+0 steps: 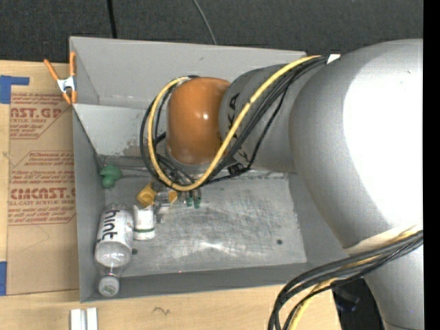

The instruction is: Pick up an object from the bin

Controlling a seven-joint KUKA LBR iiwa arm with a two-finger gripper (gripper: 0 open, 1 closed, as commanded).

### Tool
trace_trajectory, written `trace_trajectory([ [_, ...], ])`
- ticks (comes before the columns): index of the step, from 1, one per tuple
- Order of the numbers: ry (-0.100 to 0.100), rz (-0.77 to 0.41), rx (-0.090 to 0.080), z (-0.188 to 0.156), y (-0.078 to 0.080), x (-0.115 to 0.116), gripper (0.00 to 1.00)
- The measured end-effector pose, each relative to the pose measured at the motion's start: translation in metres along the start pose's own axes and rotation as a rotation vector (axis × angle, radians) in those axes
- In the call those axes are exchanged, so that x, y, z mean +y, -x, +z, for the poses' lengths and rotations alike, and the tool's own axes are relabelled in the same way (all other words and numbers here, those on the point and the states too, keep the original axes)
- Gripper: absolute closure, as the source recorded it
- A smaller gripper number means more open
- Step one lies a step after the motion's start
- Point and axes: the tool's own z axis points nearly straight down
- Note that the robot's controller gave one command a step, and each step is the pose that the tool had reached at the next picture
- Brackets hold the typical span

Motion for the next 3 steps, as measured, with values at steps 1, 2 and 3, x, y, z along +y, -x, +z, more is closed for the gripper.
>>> trace_trajectory([
  [1, 0.0, -0.108, 0.014, -0.022, -0.015, -0.002, 1.0],
  [2, 0.005, -0.088, 0.002, -0.037, -0.033, -0.007, 1.0],
  [3, 0.003, -0.126, 0.008, -0.025, -0.039, -0.008, 1.0],
])
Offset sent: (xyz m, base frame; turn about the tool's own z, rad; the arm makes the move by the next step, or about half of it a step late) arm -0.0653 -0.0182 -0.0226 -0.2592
